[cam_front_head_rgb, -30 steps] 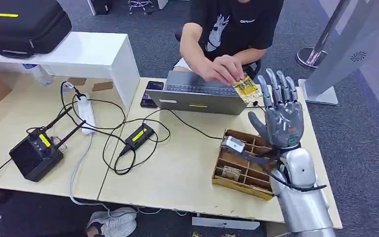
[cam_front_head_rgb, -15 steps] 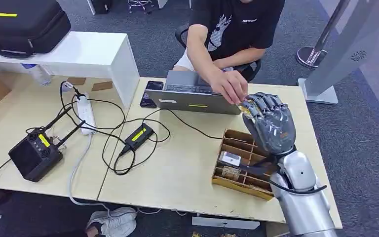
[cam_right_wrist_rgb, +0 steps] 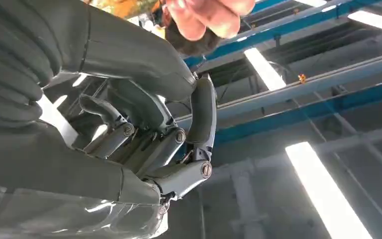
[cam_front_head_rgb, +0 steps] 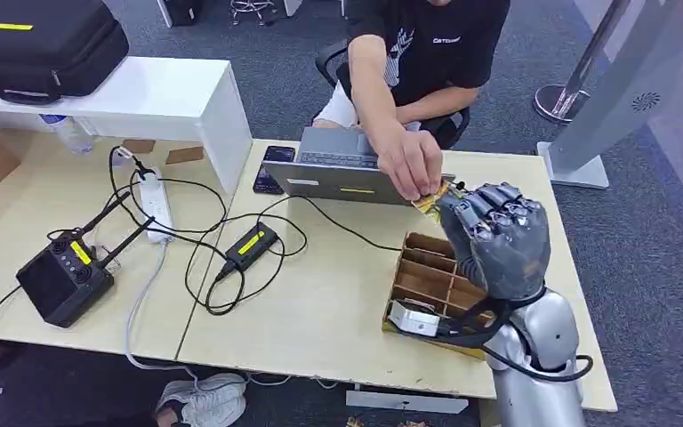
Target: Pass the card to the sensor for recognition and then transmit it.
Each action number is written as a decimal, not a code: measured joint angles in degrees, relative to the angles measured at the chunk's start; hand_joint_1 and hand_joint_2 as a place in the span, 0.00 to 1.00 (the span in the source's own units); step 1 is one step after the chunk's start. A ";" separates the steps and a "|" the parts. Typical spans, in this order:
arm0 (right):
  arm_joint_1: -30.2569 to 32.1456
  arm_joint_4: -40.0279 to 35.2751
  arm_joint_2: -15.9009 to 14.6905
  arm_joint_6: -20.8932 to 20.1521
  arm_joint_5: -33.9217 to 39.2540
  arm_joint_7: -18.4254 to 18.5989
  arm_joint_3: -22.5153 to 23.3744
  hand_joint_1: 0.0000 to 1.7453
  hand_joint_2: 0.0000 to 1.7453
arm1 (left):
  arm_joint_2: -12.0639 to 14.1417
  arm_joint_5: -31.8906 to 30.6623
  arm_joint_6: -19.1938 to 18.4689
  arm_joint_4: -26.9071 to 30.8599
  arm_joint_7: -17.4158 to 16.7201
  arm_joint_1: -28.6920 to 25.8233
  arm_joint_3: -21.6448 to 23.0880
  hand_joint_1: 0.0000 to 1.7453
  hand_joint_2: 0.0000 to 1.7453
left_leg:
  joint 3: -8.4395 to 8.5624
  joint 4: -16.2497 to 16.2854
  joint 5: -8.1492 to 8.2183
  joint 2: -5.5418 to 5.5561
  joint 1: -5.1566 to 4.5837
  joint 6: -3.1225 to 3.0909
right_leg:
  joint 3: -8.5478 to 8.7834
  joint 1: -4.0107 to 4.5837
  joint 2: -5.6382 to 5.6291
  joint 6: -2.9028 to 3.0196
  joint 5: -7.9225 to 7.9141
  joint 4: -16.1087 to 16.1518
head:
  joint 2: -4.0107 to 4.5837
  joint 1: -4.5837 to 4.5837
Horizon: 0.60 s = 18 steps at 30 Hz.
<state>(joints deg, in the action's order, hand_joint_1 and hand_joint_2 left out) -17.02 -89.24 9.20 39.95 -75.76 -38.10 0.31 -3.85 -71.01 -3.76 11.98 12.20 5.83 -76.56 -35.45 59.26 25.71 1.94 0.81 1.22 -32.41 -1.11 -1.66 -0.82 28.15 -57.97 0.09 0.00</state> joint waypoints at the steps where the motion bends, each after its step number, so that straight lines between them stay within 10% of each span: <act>1: 0.18 -0.24 0.22 0.00 0.44 -0.59 0.24 1.00 1.00 | 0.00 0.02 0.00 0.00 0.00 0.00 0.00 0.00 1.00 | 0.00 0.00 0.00 0.00 0.00 0.00 | 0.00 0.00 0.00 0.00 0.00 0.00 | 0.00 0.00; 9: 3.79 -2.97 1.00 0.00 3.70 -1.64 2.25 1.00 1.00 | 0.00 0.52 0.02 0.00 0.00 -0.01 0.00 0.00 1.00 | -0.01 0.00 0.02 0.00 0.00 0.00 | -0.02 0.00 0.00 0.01 0.01 0.00 | 0.00 0.02; 10: 4.48 -3.36 0.98 0.00 4.80 -1.64 2.60 0.13 1.00 | 0.00 0.59 0.04 0.00 0.00 -0.02 0.00 0.00 1.00 | -0.01 0.00 0.04 0.00 0.00 0.00 | -0.02 0.00 0.00 0.01 0.02 0.01 | 0.00 0.00; 11: 5.06 -3.61 0.98 0.00 5.51 -1.68 2.93 0.00 1.00 | 0.00 0.63 0.09 0.00 -0.02 -0.04 0.00 0.00 1.00 | -0.01 0.00 0.04 0.00 0.00 0.00 | -0.02 0.00 0.00 0.01 0.02 0.01 | 0.00 0.02; 18: 7.53 -4.96 0.98 0.00 7.67 -1.73 4.11 0.00 1.00 | 0.00 0.68 0.20 0.00 -0.15 -0.04 0.00 0.00 1.00 | -0.01 0.00 0.04 -0.01 0.00 0.00 | -0.02 0.00 0.00 0.01 0.02 0.01 | 0.00 0.02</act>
<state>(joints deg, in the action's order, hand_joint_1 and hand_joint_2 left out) -9.49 -94.20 10.19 39.95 -68.09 -39.82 4.42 -3.85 -70.34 -3.56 11.98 12.04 5.78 -76.56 -35.46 59.26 25.75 1.94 0.81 1.22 -32.43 -1.11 -1.66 -0.81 28.17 -57.97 0.09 0.02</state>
